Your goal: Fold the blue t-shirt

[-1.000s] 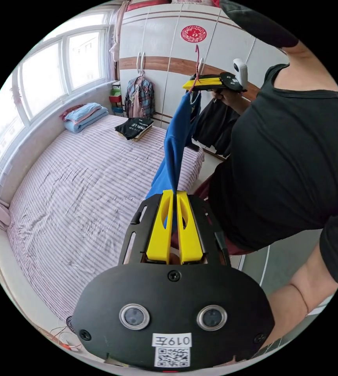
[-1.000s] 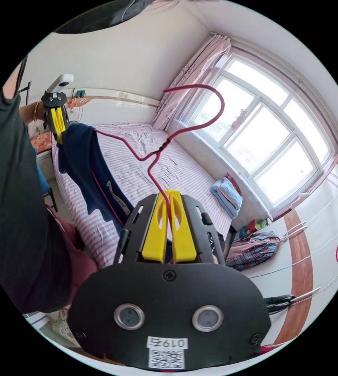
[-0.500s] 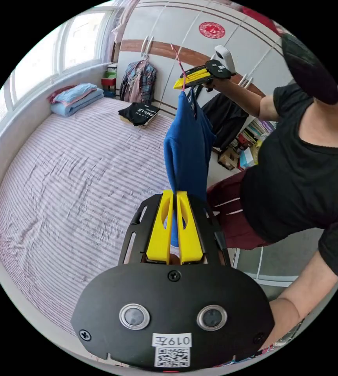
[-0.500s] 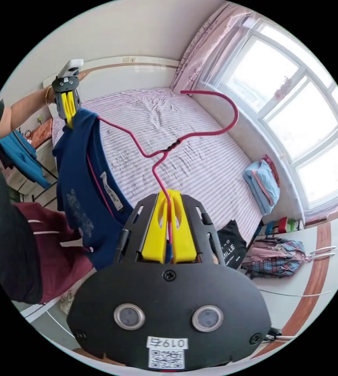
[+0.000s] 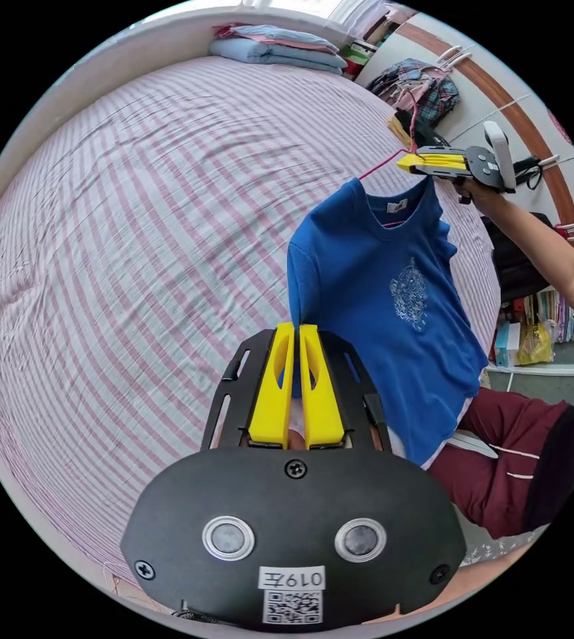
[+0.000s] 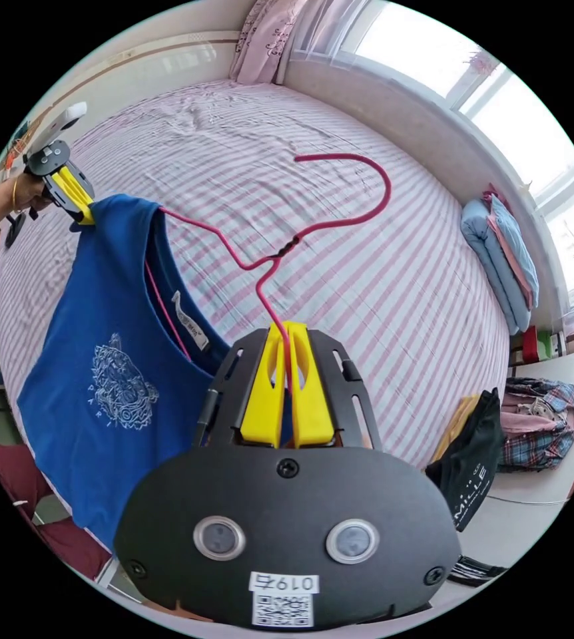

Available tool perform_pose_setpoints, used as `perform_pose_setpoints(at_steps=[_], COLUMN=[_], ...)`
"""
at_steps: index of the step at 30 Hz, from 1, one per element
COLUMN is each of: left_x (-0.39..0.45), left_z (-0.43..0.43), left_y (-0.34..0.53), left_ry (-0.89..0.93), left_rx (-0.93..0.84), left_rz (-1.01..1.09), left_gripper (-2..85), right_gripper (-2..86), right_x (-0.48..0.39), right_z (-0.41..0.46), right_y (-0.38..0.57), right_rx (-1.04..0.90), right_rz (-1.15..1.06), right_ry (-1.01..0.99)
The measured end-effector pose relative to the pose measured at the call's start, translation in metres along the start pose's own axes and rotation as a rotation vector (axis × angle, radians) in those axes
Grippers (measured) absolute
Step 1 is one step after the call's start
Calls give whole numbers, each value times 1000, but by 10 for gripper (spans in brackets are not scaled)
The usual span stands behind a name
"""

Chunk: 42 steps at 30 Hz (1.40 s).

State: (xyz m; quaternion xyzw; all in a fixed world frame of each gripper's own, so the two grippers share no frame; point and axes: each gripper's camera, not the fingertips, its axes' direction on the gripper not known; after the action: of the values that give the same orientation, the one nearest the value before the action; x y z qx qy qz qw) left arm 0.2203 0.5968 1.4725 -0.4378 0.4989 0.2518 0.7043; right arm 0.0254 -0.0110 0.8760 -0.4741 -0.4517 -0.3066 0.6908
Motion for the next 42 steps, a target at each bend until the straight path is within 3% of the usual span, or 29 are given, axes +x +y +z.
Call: perform_pose_setpoints(at_steps=[8, 17, 22, 26, 36, 42], left_x=[1, 30, 31, 62, 117, 126], left_z=[62, 130, 127, 114, 186, 211], left_y=[-45, -68, -35, -37, -59, -48], left_ry=[-15, -45, -31, -3, -79, -108], left_rx=[-14, -80, 84, 299, 353, 362], left_rz=[-66, -148, -337, -330, -350, -432], left_gripper=[8, 9, 10, 11, 8, 7], right_gripper=[-9, -2, 30, 54, 84, 36], right_x=[49, 58, 60, 75, 82, 58], right_z=[38, 90, 103, 109, 120, 132], right_y=[-80, -142, -156, -165, -194, -200], right_rx=[-15, -178, -153, -85, -16, -4], right_rz=[-14, -63, -68, 11, -76, -220], right_ry=[57, 113, 223, 178, 217, 367])
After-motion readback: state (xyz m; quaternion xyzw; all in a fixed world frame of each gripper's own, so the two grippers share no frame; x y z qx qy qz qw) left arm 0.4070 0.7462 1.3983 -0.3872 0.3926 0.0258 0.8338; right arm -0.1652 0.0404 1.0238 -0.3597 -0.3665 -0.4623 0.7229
